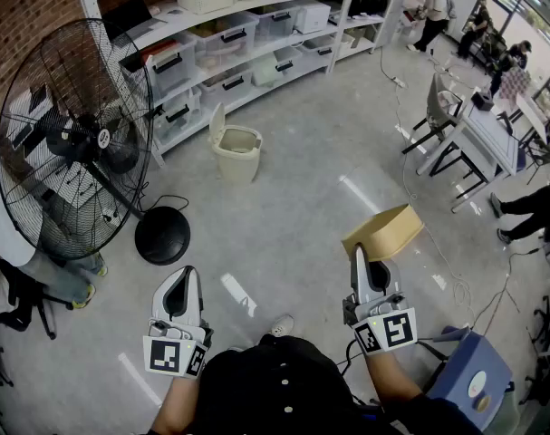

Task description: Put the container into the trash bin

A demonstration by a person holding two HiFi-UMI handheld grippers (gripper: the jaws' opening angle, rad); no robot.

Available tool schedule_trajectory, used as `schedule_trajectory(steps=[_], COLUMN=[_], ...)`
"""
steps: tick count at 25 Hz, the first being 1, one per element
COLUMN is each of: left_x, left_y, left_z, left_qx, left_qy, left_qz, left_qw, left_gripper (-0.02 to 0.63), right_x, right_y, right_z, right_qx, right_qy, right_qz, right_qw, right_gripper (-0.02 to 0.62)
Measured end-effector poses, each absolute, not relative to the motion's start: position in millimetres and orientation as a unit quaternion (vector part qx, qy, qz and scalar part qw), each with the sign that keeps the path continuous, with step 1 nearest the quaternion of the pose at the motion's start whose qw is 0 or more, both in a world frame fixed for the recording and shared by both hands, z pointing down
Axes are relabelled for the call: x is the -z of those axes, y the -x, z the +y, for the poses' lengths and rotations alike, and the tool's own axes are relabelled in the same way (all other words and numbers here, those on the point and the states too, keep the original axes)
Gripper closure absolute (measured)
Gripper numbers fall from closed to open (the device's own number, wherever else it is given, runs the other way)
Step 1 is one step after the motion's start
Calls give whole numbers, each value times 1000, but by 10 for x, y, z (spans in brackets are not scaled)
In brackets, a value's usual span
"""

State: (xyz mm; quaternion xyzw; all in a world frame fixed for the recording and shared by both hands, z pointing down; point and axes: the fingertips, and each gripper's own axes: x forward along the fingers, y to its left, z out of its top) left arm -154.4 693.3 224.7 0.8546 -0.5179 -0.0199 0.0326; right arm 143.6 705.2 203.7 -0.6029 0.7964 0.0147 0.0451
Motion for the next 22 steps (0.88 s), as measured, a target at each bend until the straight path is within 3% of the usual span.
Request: schedule_trajectory(steps=[22], left_x=[-2295], left_y=[1118], left_z=[6504], left_qx=[10], left_qy=[-847], left_qz=[-530], left_qw=[34], left_gripper=[606], right_x=[-2083], right_y=[-1765], right_z=[6617], right_qx=[-9], right_qy=[586], right_qz=[808], right_qw=[59], right_gripper=[571])
